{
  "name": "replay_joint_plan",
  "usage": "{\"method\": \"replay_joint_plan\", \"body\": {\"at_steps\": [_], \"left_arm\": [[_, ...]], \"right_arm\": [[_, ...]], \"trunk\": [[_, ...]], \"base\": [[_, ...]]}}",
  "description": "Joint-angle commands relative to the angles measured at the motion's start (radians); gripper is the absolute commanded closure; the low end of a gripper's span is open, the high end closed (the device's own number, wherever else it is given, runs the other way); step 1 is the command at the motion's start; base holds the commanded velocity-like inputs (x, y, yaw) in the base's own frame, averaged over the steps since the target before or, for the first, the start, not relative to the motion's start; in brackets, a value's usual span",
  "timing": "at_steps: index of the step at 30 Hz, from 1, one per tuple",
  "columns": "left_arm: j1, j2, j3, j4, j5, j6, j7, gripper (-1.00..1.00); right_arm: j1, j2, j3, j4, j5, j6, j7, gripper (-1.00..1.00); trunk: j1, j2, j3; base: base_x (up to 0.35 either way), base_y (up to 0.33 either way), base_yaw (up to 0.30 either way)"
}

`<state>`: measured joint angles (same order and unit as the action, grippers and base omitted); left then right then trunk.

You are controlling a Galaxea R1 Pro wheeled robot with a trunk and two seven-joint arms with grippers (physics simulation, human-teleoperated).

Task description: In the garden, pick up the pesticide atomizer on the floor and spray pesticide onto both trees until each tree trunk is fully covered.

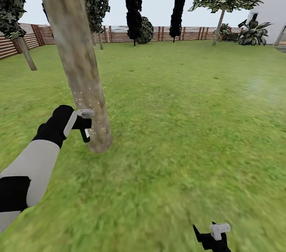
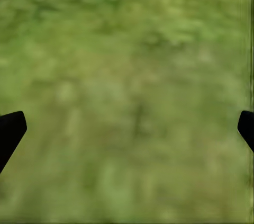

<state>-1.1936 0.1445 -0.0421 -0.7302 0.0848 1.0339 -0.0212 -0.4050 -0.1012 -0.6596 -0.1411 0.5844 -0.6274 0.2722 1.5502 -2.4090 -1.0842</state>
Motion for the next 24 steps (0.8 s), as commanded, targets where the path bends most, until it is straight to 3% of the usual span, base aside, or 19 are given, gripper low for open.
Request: {"method": "replay_joint_plan", "body": {"at_steps": [1, 14, 19, 22, 24], "left_arm": [[0.000, 0.000, 0.000, 0.000, 0.000, 0.000, 0.000, 1.00], [0.000, 0.001, 0.003, 0.009, -0.002, -0.001, 0.000, 1.00], [0.000, 0.006, 0.006, 0.028, -0.003, -0.002, 0.000, 1.00], [0.000, 0.012, 0.013, 0.154, -0.006, -0.008, 0.002, 1.00], [0.001, 0.012, 0.014, 0.183, -0.006, -0.012, 0.003, 1.00]], "right_arm": [[0.000, 0.000, 0.000, 0.000, 0.000, 0.000, 0.000, -1.00], [0.000, 0.000, 0.000, 0.000, 0.000, 0.000, 0.000, -1.00], [0.000, 0.001, 0.000, 0.000, 0.000, 0.000, 0.000, -1.00], [0.000, 0.001, 0.000, 0.000, 0.000, 0.000, 0.000, -1.00], [0.000, 0.001, 0.000, 0.000, 0.000, 0.000, 0.000, -1.00]], "trunk": [[0.000, 0.000, 0.000], [0.000, 0.000, 0.000], [0.000, 0.000, 0.000], [0.000, 0.000, 0.000], [0.000, 0.000, 0.000]], "base": [[0.000, -0.268, 0.000], [0.000, -0.271, 0.003], [0.000, -0.271, 0.220], [0.000, -0.271, 0.276], [0.000, -0.271, 0.277]]}}
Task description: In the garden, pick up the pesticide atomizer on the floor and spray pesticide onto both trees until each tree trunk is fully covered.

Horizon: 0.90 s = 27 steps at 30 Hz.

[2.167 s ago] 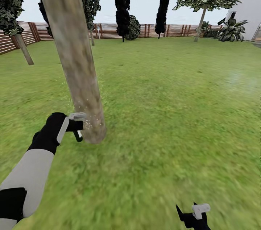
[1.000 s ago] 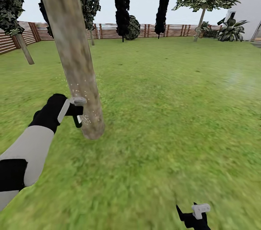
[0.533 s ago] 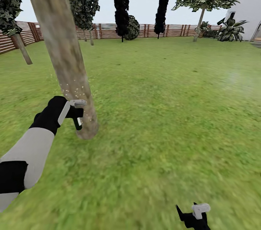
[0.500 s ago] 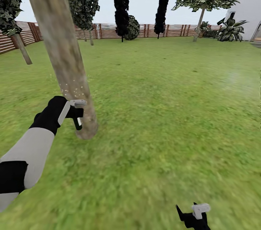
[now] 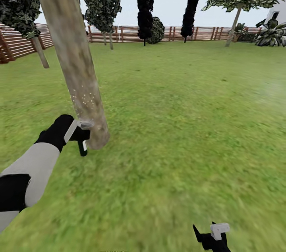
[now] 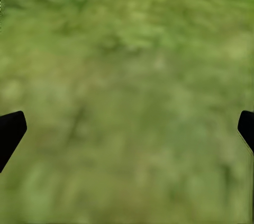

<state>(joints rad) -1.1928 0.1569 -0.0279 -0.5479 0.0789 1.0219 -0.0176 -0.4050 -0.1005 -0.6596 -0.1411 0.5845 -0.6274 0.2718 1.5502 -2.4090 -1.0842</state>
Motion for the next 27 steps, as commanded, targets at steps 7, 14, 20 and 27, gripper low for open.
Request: {"method": "replay_joint_plan", "body": {"at_steps": [7, 14, 20, 27], "left_arm": [[0.026, -0.004, 0.001, 0.009, 0.000, -0.007, 0.006, 1.00], [0.037, -0.003, 0.045, 0.010, -0.002, -0.010, 0.013, 1.00], [0.086, 0.000, 0.051, 0.008, -0.002, -0.012, 0.014, 1.00], [0.112, 0.000, 0.110, 0.005, -0.010, -0.032, 0.038, 1.00]], "right_arm": [[0.000, 0.000, 0.000, 0.000, 0.000, 0.000, 0.000, -1.00], [0.000, -0.001, 0.000, 0.000, 0.000, 0.000, 0.000, -1.00], [0.000, 0.000, 0.000, 0.000, 0.000, 0.000, 0.000, -1.00], [0.000, 0.000, 0.000, 0.000, 0.000, 0.000, 0.000, -1.00]], "trunk": [[0.000, 0.000, 0.000], [0.000, 0.000, 0.000], [0.000, 0.000, 0.000], [0.000, 0.000, 0.000]], "base": [[0.112, -0.270, 0.261], [0.132, -0.268, 0.015], [0.098, -0.268, 0.000], [0.121, -0.264, 0.083]]}}
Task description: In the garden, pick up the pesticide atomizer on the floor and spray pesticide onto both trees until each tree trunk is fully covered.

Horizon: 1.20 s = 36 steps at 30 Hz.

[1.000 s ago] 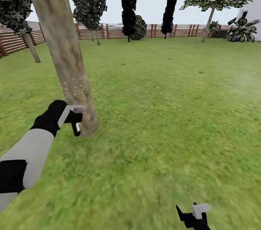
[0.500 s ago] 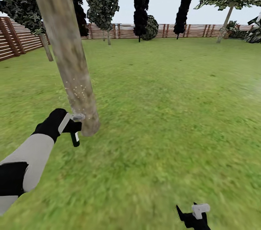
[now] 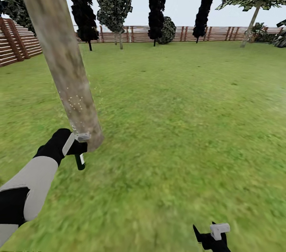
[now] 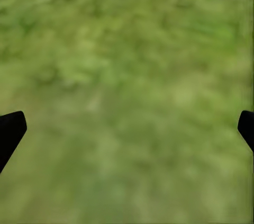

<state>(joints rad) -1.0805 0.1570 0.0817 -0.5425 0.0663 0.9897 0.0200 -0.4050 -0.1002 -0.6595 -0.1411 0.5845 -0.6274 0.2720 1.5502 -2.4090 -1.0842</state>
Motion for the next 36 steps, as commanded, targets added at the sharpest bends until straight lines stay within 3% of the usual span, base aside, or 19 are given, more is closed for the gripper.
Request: {"method": "replay_joint_plan", "body": {"at_steps": [1, 9, 18, 22, 26, 36], "left_arm": [[0.007, -0.001, 0.001, -0.003, 0.005, -0.001, 0.028, 1.00], [0.013, -0.004, 0.001, -0.005, 0.012, -0.002, 0.051, 1.00], [0.014, -0.004, 0.002, 0.002, 0.012, -0.019, 0.051, 1.00], [0.071, -0.002, 0.011, 0.000, 0.013, -0.058, 0.051, 1.00], [0.092, -0.002, 0.028, 0.002, 0.012, -0.109, 0.051, 1.00], [0.093, -0.006, 0.029, 0.002, 0.012, -0.115, 0.051, 1.00]], "right_arm": [[0.000, 0.000, 0.000, 0.000, 0.000, 0.000, 0.000, -1.00], [0.000, 0.000, 0.000, 0.000, 0.000, 0.000, 0.000, -1.00], [0.000, -0.001, 0.000, 0.000, 0.000, 0.000, 0.000, -1.00], [0.000, -0.001, 0.000, 0.000, 0.000, 0.000, 0.000, -1.00], [0.000, -0.001, 0.000, 0.000, 0.000, 0.000, 0.000, -1.00], [0.000, -0.001, 0.000, 0.000, 0.000, 0.000, 0.000, -1.00]], "trunk": [[0.000, 0.000, 0.000], [0.000, 0.000, 0.000], [0.000, 0.000, 0.000], [0.000, 0.000, 0.000], [0.000, 0.000, 0.000], [0.000, 0.000, -0.003]], "base": [[0.160, -0.253, 0.257], [0.171, -0.245, 0.251], [0.264, -0.167, 0.014], [0.248, -0.125, 0.000], [0.028, -0.010, 0.052], [0.023, -0.012, 0.196]]}}
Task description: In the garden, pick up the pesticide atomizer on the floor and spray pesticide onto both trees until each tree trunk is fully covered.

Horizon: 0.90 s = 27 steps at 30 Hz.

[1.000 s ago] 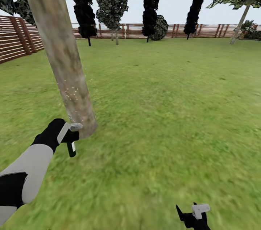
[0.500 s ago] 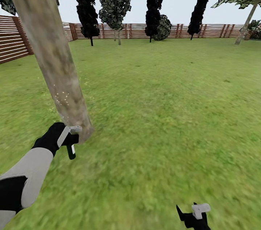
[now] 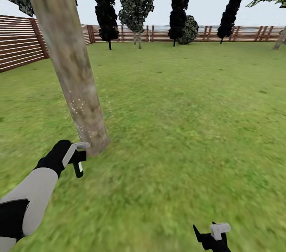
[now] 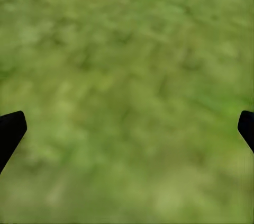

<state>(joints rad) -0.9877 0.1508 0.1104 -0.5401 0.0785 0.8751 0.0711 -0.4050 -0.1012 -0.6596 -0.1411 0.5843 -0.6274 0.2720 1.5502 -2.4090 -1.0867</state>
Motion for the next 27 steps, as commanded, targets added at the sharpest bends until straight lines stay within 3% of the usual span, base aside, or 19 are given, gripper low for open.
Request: {"method": "replay_joint_plan", "body": {"at_steps": [1, 15, 22, 27], "left_arm": [[0.000, 0.000, 0.000, 0.000, 0.000, 0.000, 0.000, 1.00], [0.001, 0.000, 0.000, 0.002, -0.001, -0.001, 0.001, 1.00], [0.001, -0.002, 0.000, 0.002, -0.002, -0.001, 0.001, 1.00], [0.001, 0.000, 0.000, 0.002, -0.002, -0.001, 0.003, 1.00]], "right_arm": [[0.000, 0.000, 0.000, 0.000, 0.000, 0.000, 0.000, -1.00], [0.000, 0.000, 0.000, 0.000, 0.000, 0.000, 0.000, -1.00], [0.000, 0.000, 0.000, 0.000, 0.000, 0.000, 0.000, -1.00], [0.000, 0.000, 0.000, 0.000, 0.000, 0.000, 0.000, -1.00]], "trunk": [[0.000, 0.000, 0.000], [0.000, 0.000, 0.000], [0.000, 0.000, 0.000], [0.000, 0.000, 0.000]], "base": [[0.194, -0.136, 0.011], [0.199, -0.201, 0.001], [0.037, -0.268, 0.011], [0.033, -0.272, 0.186]]}}
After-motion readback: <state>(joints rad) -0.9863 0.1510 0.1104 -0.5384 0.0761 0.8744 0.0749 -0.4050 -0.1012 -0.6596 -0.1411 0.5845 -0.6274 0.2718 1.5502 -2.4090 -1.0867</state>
